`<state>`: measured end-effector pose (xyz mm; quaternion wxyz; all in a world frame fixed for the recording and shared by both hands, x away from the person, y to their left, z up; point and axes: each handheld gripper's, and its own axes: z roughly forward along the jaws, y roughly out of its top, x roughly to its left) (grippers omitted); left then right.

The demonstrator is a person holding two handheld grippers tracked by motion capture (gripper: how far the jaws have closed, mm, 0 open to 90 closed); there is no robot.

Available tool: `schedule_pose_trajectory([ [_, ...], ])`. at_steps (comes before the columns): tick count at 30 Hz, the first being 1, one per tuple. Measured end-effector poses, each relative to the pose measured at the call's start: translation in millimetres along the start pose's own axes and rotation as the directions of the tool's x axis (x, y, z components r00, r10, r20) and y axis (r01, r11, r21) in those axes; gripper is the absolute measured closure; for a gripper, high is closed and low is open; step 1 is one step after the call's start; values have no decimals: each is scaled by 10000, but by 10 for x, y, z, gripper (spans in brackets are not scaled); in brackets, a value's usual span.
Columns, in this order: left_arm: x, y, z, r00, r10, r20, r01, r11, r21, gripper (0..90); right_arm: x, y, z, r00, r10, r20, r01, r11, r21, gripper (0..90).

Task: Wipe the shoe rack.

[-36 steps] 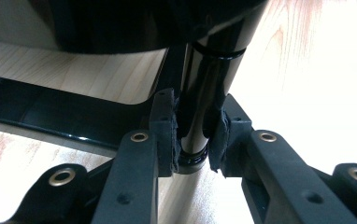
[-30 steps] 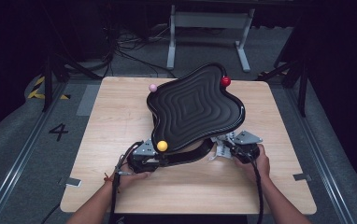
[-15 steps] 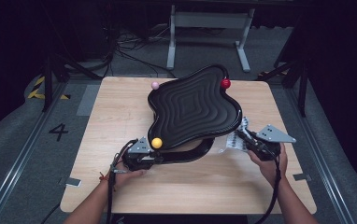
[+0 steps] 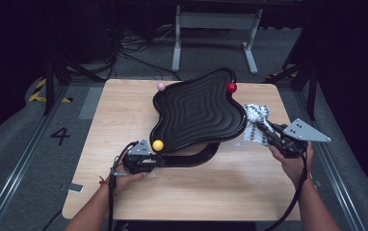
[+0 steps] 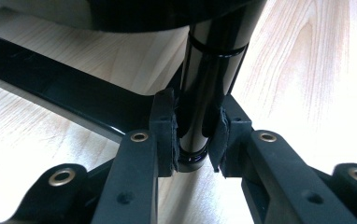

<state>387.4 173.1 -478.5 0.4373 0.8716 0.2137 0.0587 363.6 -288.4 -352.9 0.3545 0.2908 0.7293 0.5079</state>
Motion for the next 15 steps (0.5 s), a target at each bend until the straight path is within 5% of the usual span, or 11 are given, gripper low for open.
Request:
schedule_pose_trajectory([
  [5,19,2,-3,9999,-43,95,43,10000,15,730,-54,113,66,9991,-422,-87,423,9991,35,809],
  [15,34,3,-2,9999,3,165,-3,10000,-16,730,-127,212,405,9999,105,113,-108,9996,259,805],
])
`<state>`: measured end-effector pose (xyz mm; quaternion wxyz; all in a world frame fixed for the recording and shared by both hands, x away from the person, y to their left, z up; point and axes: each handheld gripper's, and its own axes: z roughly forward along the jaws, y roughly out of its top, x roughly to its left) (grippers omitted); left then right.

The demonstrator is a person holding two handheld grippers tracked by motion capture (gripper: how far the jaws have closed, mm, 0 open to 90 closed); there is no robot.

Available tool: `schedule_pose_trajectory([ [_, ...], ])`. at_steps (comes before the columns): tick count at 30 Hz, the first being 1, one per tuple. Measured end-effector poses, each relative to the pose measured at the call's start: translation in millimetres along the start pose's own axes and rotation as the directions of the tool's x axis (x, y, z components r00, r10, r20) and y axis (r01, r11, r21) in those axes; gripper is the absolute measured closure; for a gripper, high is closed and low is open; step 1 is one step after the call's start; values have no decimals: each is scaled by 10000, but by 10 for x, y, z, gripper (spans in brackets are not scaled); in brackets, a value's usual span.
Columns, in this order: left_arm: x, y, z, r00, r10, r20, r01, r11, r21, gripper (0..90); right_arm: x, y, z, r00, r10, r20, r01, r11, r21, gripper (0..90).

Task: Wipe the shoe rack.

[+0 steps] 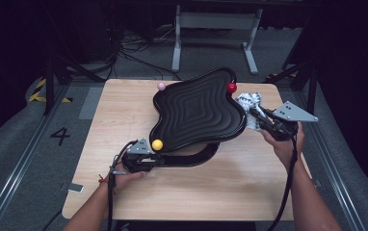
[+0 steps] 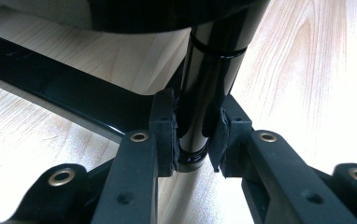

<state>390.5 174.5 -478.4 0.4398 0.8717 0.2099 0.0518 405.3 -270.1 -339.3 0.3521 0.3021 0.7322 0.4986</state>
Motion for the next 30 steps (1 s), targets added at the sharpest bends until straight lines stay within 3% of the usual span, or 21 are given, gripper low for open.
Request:
schedule_pose_trajectory([
  [3,2,-3,-1,10000,-51,24,51,10000,-20,728,-21,0,122,9999,108,112,-110,9998,138,806],
  [8,0,-4,0,10000,-82,8,82,10000,-34,727,9,-10,186,9997,204,134,-204,9998,5,807],
  [11,-1,-4,0,10000,-88,-2,88,10000,-31,727,12,24,112,9996,215,-208,-222,9992,-340,809],
  [18,-3,-4,0,9999,-159,-21,159,9999,-44,726,10,87,-230,9949,-673,-753,632,9964,-563,811],
  [25,-4,-4,2,9998,-188,-47,188,9998,-65,726,172,108,-452,9844,-1341,-1137,1265,9894,-715,809],
  [30,-6,-4,3,9998,-200,-44,199,9998,-66,726,293,140,-573,9761,-1567,-1508,1426,9847,-1000,807],
])
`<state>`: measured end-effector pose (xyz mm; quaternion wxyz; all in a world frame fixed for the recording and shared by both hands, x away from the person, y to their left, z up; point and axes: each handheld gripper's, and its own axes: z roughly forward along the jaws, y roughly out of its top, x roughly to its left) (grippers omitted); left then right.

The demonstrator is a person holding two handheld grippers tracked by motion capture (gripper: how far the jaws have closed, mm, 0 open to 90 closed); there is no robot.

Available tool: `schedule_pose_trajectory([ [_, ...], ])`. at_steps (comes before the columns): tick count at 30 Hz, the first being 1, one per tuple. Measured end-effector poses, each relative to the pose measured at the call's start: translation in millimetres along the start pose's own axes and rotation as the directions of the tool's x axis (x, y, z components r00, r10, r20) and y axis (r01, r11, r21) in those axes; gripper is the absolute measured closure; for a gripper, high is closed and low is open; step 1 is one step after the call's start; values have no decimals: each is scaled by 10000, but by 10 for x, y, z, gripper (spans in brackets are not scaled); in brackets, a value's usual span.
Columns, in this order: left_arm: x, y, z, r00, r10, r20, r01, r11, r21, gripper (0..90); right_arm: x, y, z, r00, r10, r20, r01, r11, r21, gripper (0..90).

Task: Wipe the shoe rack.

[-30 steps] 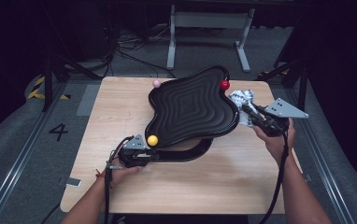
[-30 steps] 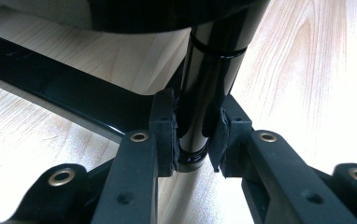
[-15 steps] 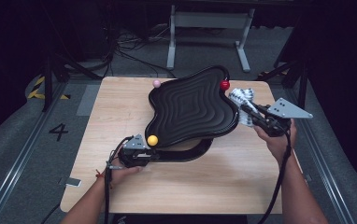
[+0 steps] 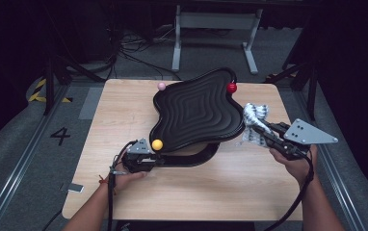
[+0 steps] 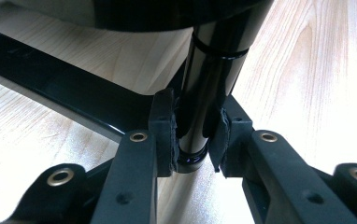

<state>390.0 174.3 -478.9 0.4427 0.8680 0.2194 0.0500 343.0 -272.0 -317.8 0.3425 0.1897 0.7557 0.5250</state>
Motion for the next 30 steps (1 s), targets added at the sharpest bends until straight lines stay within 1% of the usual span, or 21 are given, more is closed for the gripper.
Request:
schedule_pose_trajectory([
  [4,-4,0,0,10000,11,-45,-11,10000,18,726,86,41,-19,9996,-192,-190,192,9998,22,806],
  [5,-4,0,0,10000,21,-53,-21,10000,20,726,112,52,-18,9993,-326,-180,328,9994,86,806],
  [6,-4,0,0,10000,18,-49,-18,10000,19,726,125,55,-15,9993,-342,-156,344,9994,91,805],
  [8,-2,0,0,10000,17,-40,-17,10000,11,726,143,53,-12,9992,-302,-273,304,9995,91,805],
  [10,-1,0,0,10000,30,-27,-30,10000,14,727,164,45,-7,9992,-313,-251,316,9994,119,804],
  [11,0,0,1,10000,32,-21,-32,10000,13,727,181,43,-10,9993,-239,-292,243,9996,153,804],
  [15,0,1,1,10000,36,-25,-36,10000,15,727,262,51,-18,9985,-410,-357,422,9986,314,803],
  [18,-2,1,0,10000,42,-43,-42,10000,22,727,322,61,-15,9968,-496,-619,527,9975,480,803],
  [22,-9,3,4,10000,45,-77,-45,10000,41,728,387,60,15,9954,-517,-809,565,9967,576,803],
  [23,-11,5,3,10000,39,-84,-38,10000,86,728,406,56,29,9943,-565,-910,622,9962,612,803],
  [25,-12,8,11,9999,95,-98,-95,9999,52,729,450,44,58,9934,-622,-963,690,9952,691,804],
  [27,-16,12,13,9999,81,-102,-80,9999,82,729,506,23,107,9907,-694,-1168,794,9934,825,806],
  [30,-21,12,20,9999,77,-65,-77,10000,42,731,569,-5,171,9901,-640,-1250,758,9928,924,806],
])
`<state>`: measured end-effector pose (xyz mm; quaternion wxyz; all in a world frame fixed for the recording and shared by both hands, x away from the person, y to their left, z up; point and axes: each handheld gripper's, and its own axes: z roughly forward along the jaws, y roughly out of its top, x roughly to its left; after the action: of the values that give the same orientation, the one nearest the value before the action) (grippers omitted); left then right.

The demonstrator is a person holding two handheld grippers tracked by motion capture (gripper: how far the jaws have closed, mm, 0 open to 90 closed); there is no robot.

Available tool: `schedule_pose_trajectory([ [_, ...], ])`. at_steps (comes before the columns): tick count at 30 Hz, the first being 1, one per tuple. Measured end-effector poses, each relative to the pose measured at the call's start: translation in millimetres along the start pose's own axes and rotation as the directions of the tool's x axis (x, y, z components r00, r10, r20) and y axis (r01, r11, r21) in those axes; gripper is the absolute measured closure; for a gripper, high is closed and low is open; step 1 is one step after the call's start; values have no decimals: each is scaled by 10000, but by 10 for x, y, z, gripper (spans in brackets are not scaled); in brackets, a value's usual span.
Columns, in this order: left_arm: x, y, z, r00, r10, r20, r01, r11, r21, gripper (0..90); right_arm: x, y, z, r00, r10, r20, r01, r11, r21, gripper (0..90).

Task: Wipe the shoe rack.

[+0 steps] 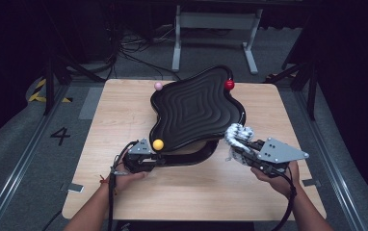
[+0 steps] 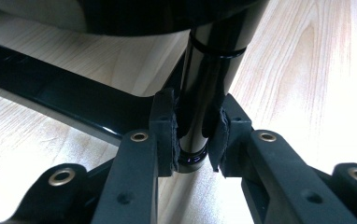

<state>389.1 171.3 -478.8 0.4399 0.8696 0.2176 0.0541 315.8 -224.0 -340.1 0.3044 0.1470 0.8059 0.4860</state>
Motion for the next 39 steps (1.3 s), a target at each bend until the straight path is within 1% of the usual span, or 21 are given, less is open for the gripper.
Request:
schedule_pose_trajectory([
  [3,-3,1,1,10000,42,-31,-42,10000,15,731,52,5,48,10000,-17,5,17,10000,25,806],
  [5,-4,1,1,10000,36,-42,-36,10000,25,731,66,13,55,9999,-104,99,104,9999,31,806],
  [7,-9,5,4,10000,43,-65,-43,10000,30,732,36,7,34,9998,151,149,-148,9997,-175,806],
  [8,-12,7,7,10000,44,-63,-44,10000,24,731,14,1,17,9993,307,200,-302,9992,-257,805],
  [9,-13,8,9,10000,48,-60,-48,10000,25,732,-14,-2,-11,9984,387,419,-373,9987,-348,805],
  [12,-19,11,16,10000,50,-39,-50,10000,2,732,-100,15,-95,9952,476,850,-434,9978,-506,801],
  [13,-18,11,18,10000,51,-33,-51,10000,-17,732,-163,28,-139,9924,647,1050,-579,9961,-667,797],
  [15,-19,11,17,10000,45,-38,-45,10000,-6,733,-267,48,-183,9895,944,1095,-854,9927,-847,785],
  [17,-15,11,18,10000,66,-10,-66,10000,-12,732,-371,82,-194,9864,897,1375,-793,9937,-789,785],
  [20,-6,14,14,9999,115,46,-115,9999,49,733,-496,114,-153,9825,799,1683,-690,9952,-694,789],
  [22,-4,13,15,9999,123,70,-123,9999,24,733,-596,122,-119,9803,906,1758,-774,9937,-805,795],
  [24,1,14,16,9998,195,107,-195,9998,32,733,-688,117,-69,9819,1034,1589,-904,9921,-866,800],
  [26,4,15,17,9997,231,127,-232,9997,36,733,-751,106,21,9810,984,1673,-885,9939,-658,803],
  [27,5,17,16,9996,270,108,-270,9996,47,733,-769,96,51,9807,992,1687,-902,9941,-607,804],
  [29,3,17,22,9995,291,97,-291,9996,2,734,-830,65,96,9770,1412,1595,-1303,9885,-770,805],
  [33,5,18,20,9995,289,124,-289,9996,29,734,-892,27,138,9727,1587,1691,-1468,9859,-807,805],
  [35,3,17,22,9995,283,119,-283,9996,12,734,-926,7,172,9701,1543,1876,-1451,9875,-619,805],
  [37,4,17,22,9995,290,120,-290,9996,13,734,-973,-23,205,9668,1690,1915,-1608,9853,-578,805],
  [38,5,18,22,9995,294,129,-294,9996,26,734,-992,-36,219,9663,1656,1973,-1580,9860,-536,805],
  [39,5,18,22,9995,290,130,-291,9996,22,734,-1012,-58,244,9642,1729,2010,-1676,9849,-432,805],
])
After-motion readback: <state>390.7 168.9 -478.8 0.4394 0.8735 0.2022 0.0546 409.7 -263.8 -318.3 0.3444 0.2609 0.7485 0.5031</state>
